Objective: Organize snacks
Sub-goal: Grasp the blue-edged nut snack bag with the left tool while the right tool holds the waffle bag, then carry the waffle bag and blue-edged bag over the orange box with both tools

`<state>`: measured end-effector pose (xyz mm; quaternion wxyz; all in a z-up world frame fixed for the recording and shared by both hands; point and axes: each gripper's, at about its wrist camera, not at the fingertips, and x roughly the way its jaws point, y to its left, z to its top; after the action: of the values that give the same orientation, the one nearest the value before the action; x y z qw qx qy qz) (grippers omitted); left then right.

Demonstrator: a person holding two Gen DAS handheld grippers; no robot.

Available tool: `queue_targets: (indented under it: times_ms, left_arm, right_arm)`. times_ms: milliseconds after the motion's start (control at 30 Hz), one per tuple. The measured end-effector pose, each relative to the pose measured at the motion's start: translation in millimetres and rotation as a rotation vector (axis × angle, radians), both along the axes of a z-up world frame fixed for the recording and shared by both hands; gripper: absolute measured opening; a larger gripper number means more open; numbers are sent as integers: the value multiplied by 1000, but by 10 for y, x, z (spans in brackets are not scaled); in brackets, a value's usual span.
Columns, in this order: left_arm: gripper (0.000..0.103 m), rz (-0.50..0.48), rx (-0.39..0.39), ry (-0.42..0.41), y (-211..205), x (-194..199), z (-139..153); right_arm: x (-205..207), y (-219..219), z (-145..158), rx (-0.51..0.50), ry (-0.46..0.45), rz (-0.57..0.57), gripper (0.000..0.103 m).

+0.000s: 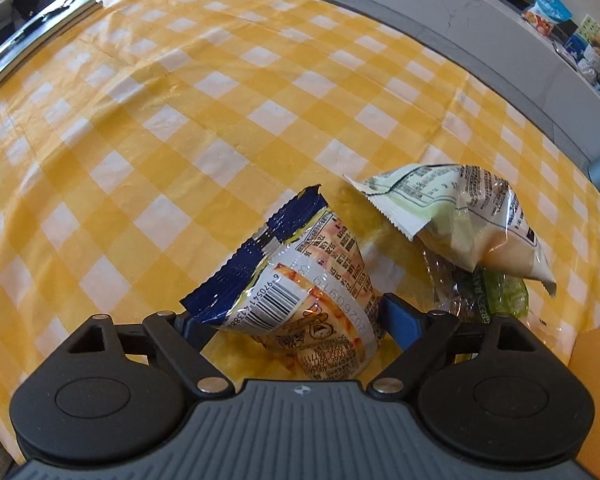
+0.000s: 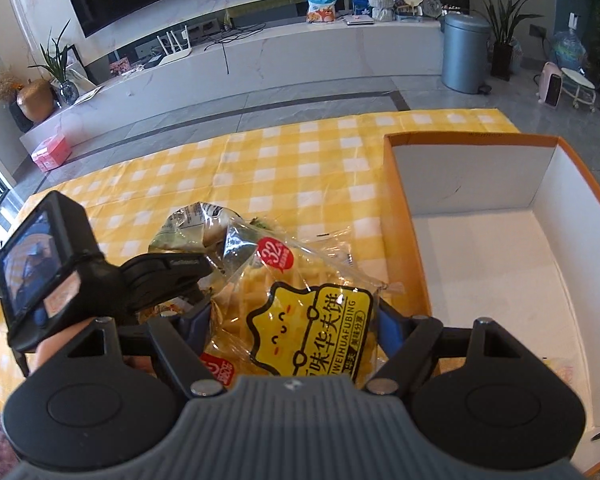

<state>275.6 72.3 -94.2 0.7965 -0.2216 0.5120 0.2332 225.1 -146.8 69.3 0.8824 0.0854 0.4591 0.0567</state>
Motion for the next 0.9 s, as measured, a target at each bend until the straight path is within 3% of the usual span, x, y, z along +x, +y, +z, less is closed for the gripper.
queue_targets:
  times_ms: [133, 267, 400, 567, 700, 900]
  left_arm:
    - [72, -19, -24, -41, 15, -59, 52]
    - [62, -46, -17, -44, 23, -149, 106]
    - [61, -24, -94, -88, 143, -278, 165]
    - [60, 10, -93, -81, 260, -413, 301]
    - [60, 35, -163, -101, 406, -554, 435]
    - [60, 17, -133, -183, 506, -707, 812]
  right_arm:
    - [7, -18, -6, -6, -3, -10, 77]
    - [5, -50, -1, -4, -4, -26, 77]
    - [-22, -5, 10, 0, -6, -33, 77]
    - [-66, -7, 64, 13, -10, -27, 77]
    - [-121, -14, 161, 17, -35, -24, 77]
    - [-231, 28, 343, 45, -70, -22, 77]
